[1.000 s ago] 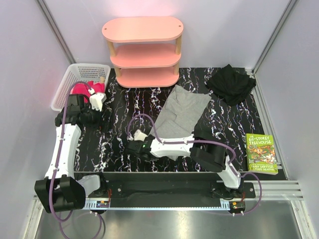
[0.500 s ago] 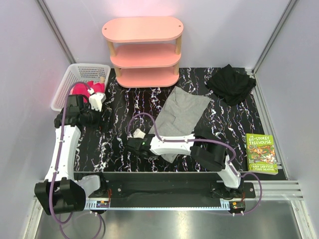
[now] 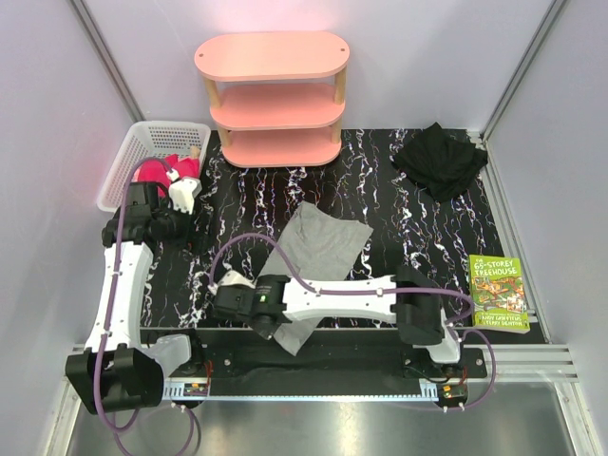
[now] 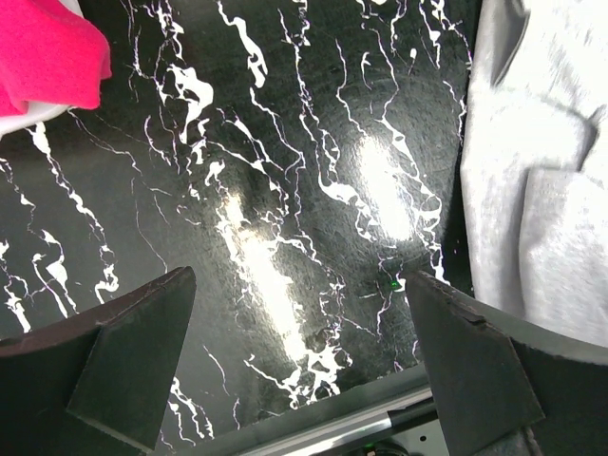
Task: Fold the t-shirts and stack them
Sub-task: Fold the tshirt
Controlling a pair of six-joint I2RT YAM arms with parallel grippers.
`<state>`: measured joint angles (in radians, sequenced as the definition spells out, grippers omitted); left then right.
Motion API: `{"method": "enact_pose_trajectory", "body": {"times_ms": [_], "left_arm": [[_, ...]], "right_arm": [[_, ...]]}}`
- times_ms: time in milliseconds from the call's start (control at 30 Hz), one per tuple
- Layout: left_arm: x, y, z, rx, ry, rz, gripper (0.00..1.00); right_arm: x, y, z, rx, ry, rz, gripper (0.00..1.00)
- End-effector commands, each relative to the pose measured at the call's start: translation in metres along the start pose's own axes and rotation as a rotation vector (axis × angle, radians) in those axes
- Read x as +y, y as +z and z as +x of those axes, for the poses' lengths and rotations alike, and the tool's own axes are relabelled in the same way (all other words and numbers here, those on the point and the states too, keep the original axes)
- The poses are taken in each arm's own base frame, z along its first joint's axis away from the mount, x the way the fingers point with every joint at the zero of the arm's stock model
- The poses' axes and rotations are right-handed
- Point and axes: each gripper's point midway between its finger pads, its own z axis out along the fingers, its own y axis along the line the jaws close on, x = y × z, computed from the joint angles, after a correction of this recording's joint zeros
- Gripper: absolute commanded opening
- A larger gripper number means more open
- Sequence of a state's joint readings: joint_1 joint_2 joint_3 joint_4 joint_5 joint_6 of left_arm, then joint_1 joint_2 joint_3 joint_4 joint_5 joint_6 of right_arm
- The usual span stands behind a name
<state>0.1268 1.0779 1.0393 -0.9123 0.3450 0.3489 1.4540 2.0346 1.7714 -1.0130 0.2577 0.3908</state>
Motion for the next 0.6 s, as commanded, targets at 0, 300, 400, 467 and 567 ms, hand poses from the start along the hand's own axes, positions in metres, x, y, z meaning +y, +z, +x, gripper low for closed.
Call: {"method": "enact_pose_trajectory", "body": {"times_ms": [0,300,400,467,567], "left_arm": [[-0.003,-0.017,-0.022,-0.08,0.043,0.0,0.99],[-0.003,-0.018,-0.025,-0.079,0.036,0.005,0.99],[-0.002,-0.017,-0.025,-0.077,0.035,0.002,0.99],[-0.002,-0.017,-0.026,-0.075,0.035,0.003,0.99],[0.0,-0.016,-0.026,-0.071,0.032,0.003,0.99]], "right_arm": [[-0.007,-0.056,-0.019,-0.092,0.081,-0.077,0.0],[-0.119,-0.08,-0.046,-0.181,0.236,0.01,0.0],[-0.148,-0.077,-0.049,-0.176,0.263,0.028,0.0],[-0.167,-0.071,-0.05,-0.167,0.288,0.035,0.0],[-0.189,-0.059,-0.052,-0.164,0.321,0.019,0.0]]}}
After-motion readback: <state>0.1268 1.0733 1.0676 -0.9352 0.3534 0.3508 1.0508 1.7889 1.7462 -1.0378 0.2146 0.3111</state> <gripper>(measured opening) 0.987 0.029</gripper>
